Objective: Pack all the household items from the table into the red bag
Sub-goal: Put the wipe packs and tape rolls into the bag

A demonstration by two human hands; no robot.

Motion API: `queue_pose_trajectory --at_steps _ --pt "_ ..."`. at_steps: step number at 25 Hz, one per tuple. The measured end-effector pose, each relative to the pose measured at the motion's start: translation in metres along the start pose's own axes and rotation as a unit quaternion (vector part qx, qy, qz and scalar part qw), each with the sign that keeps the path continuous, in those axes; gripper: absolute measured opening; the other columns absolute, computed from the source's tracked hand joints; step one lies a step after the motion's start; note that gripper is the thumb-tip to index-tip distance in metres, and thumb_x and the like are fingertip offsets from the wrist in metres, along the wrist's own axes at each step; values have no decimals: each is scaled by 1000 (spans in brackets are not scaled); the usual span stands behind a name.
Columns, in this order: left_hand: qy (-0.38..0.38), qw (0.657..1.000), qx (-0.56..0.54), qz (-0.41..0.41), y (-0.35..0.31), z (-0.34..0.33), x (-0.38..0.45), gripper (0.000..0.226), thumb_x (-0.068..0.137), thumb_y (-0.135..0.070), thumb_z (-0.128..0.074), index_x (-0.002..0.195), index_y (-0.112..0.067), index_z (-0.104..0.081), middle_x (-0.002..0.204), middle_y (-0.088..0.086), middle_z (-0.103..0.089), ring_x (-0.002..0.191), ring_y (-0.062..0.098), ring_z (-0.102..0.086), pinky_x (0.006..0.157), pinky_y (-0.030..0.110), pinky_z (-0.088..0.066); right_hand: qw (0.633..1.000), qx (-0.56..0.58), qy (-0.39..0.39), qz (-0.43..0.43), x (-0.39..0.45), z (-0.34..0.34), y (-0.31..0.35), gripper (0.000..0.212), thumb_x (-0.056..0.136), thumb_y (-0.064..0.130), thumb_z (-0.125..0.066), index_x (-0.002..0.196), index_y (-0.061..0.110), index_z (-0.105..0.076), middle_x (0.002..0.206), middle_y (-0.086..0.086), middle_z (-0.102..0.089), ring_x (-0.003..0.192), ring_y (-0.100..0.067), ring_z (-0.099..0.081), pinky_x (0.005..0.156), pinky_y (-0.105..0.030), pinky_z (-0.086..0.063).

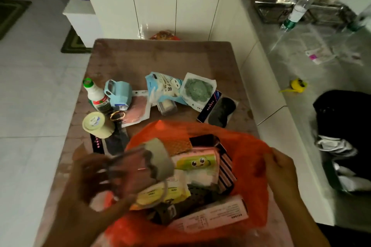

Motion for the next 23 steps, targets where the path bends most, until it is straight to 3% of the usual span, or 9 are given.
queue_pose_trajectory --at_steps 3,4,8,11,14,16,18,20,23 --pt "87 992 94 7 -11 -92 -8 80 48 -56 -85 115 -43 -44 111 -23 -62 91 0 -65 68 22 -57 998 23 -31 45 17 20 23 35 101 38 -43 80 21 -66 67 -8 -67 60 -28 -66 52 -41 -55" --pt "106 984 145 -18 -13 -126 -7 76 51 -61 -81 113 -45 -41 107 -25 -60 89 -3 -62 68 20 -54 998 32 -28 45 25 25 26 38 101 39 -43 81 17 -66 68 -13 -66 59 -32 -65 53 -43 -56" --pt "171 973 155 5 15 -228 5 69 61 -64 -73 115 -43 -36 110 -20 -56 95 1 -58 75 27 -56 995 74 62 30 29 19 26 37 102 35 -45 83 14 -70 68 -14 -69 52 -17 -64 47 -26 -52" --pt "200 950 234 -59 36 -275 3 64 74 -53 -68 124 -29 -36 116 -6 -61 103 17 -59 79 35 -53 991 87 102 26 20 12 12 41 101 35 -48 73 12 -66 64 -10 -68 53 -16 -64 50 -24 -52" --pt "184 898 384 -110 42 -283 0 51 81 -50 -47 122 -21 -48 112 4 -63 97 31 -61 78 41 -51 988 106 114 12 11 4 1 41 97 41 -50 76 9 -64 70 -9 -68 60 -12 -65 54 -23 -54" --pt "194 873 432 -120 44 -284 -1 55 83 -42 -54 132 -17 -47 130 9 -57 112 37 -57 85 46 -51 988 110 104 8 6 0 -3 32 96 43 -51 82 17 -63 76 0 -68 67 -8 -65 59 -27 -55" --pt "221 883 401 -100 40 -277 -3 57 86 -41 -56 137 -20 -42 142 7 -47 126 34 -45 95 44 -46 990 123 74 14 3 0 -2 17 97 40 -53 88 30 -63 83 14 -68 72 0 -66 61 -24 -51" --pt "181 907 355 -136 18 -258 1 37 87 -40 -52 120 -23 -53 126 0 -56 111 25 -53 85 34 -46 992 117 39 33 6 2 6 10 96 40 -54 90 37 -61 88 21 -67 76 5 -64 62 -21 -47" --pt "118 935 290 -168 -18 -214 13 17 84 -28 -61 99 -22 -63 104 -3 -65 92 18 -59 74 33 -51 996 65 33 45 32 -11 18 14 87 52 -53 91 40 -59 88 20 -65 75 1 -63 61 -27 -48"
Point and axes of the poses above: each hand's wrist, its own x-axis towards the middle knuckle, its own z-axis out of the back of the hand, y = z × x, the point moved 6 cm from there along x, towards the middle knuckle
